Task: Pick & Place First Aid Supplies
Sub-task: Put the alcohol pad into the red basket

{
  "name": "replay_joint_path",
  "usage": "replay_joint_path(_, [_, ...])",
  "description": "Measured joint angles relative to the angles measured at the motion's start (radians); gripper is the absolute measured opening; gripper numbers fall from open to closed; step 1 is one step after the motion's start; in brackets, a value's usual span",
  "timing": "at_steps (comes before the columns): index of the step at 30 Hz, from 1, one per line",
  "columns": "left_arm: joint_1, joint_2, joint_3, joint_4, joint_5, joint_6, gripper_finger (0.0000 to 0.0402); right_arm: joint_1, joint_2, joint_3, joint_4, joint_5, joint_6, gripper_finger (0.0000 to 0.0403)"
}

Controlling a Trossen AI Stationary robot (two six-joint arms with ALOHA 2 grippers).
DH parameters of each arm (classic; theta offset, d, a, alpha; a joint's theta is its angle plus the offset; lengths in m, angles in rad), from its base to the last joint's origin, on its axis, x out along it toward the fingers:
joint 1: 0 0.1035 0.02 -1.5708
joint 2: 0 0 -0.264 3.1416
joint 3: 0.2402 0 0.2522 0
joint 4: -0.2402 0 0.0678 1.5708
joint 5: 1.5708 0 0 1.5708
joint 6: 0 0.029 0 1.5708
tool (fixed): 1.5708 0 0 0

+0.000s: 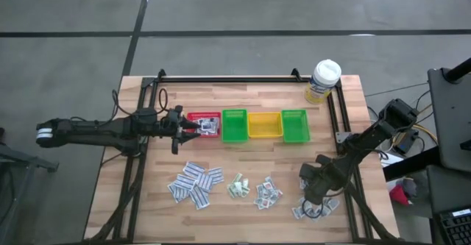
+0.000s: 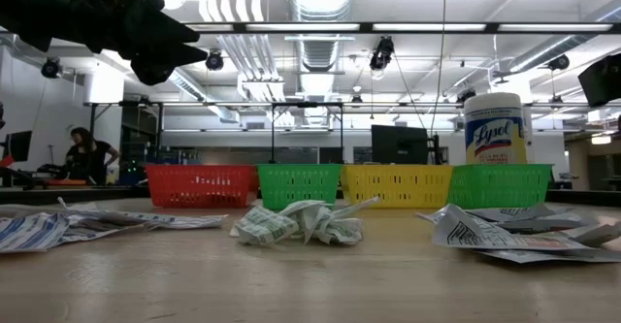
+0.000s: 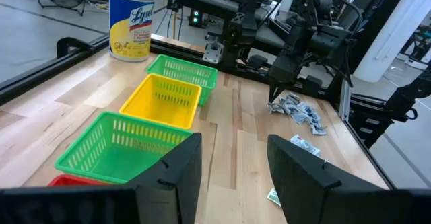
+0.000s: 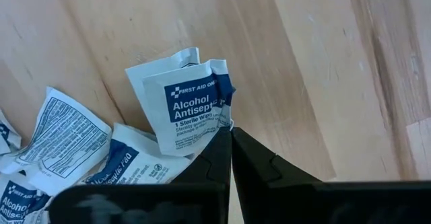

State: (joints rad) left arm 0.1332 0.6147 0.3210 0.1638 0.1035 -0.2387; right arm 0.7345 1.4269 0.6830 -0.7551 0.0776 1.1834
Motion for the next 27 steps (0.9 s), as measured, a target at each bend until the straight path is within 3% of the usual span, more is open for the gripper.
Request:
replay_joint_path(17, [0.0, 0.0, 0.0, 0.0, 0.0, 0.0, 0.0163, 0.0, 0.0, 0.003, 0.001, -0.026, -0.007, 0.0011])
replay_joint_path(27, [0.0, 0.0, 0.0, 0.0, 0.0, 0.0, 0.0163, 0.0, 0.0, 0.003, 0.004, -0.032, -0.008, 0.0068])
